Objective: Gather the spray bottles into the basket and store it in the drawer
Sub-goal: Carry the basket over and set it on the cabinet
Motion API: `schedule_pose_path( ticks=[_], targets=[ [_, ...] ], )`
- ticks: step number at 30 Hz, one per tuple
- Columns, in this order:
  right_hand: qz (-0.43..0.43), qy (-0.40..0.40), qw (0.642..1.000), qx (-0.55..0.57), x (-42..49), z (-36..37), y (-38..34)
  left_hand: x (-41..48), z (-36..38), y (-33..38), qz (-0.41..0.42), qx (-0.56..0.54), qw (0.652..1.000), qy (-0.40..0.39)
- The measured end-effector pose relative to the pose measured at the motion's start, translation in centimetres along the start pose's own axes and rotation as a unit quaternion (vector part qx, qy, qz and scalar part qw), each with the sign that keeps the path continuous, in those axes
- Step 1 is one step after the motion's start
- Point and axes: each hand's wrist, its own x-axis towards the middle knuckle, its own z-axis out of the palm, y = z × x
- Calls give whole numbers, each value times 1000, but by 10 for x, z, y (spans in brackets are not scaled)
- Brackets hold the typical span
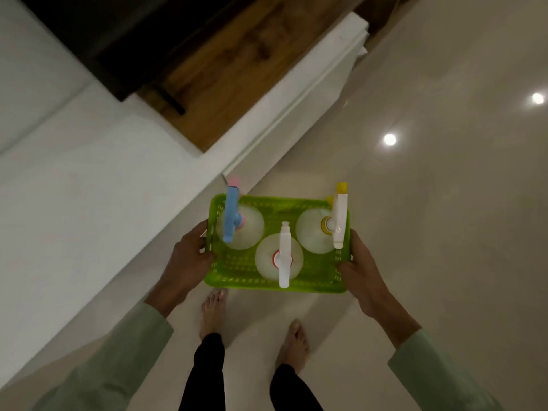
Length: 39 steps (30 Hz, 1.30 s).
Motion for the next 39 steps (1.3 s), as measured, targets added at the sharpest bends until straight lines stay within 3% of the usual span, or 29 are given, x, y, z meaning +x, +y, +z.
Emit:
schedule_pose_path(
  ticks=[11,20,28,39],
  targets=[
    [-82,-139,984,-72,-73,66,-120,-140,-102,-22,-66,-129,980,134],
    [-116,-226,953,-164,-82,185,-175,-195,-186,-73,-122,-201,939,250],
    [-141,-238,936,-220,-57,306,-184,-173,-247,-133,-158,-223,910,312],
    [-146,-205,915,-316,9,400,-207,-101,-289,-169,-187,-240,903,304]
  ],
)
